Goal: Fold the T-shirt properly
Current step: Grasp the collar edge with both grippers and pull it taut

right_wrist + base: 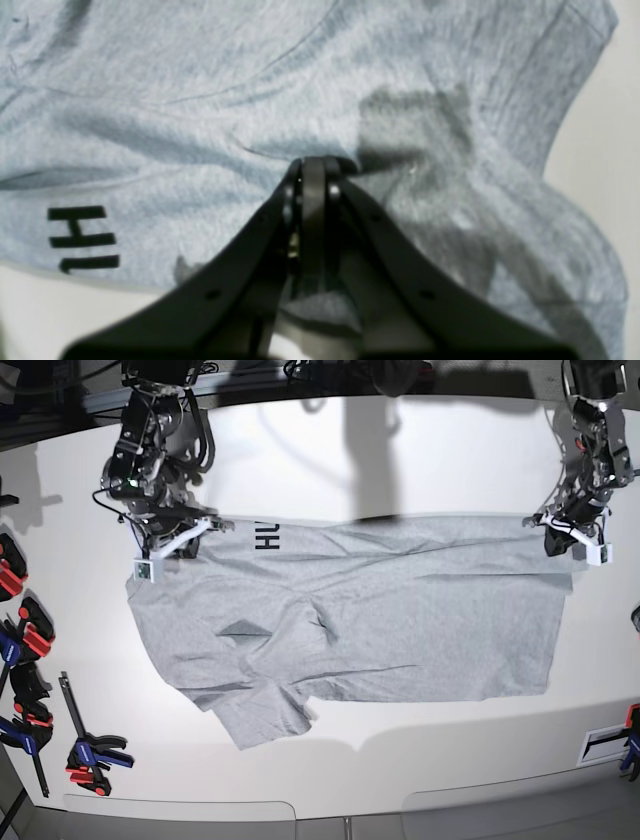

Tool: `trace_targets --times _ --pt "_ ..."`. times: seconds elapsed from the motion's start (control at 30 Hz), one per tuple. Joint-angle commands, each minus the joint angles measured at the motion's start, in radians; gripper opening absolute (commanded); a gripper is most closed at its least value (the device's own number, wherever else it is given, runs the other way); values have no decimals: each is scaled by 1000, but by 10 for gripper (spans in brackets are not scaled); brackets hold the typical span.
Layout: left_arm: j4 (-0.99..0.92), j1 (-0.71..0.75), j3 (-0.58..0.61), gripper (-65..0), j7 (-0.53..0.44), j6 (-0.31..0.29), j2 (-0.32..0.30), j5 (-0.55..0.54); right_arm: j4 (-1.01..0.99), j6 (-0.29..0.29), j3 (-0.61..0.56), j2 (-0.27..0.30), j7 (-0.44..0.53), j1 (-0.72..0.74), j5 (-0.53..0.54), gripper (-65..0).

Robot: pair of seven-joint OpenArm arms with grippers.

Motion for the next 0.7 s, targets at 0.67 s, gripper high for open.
trace_targets --times 0.67 --pt "416 464 -237 -650 217 -3 10 -48 4 45 98 118 -77 -317 114 -650"
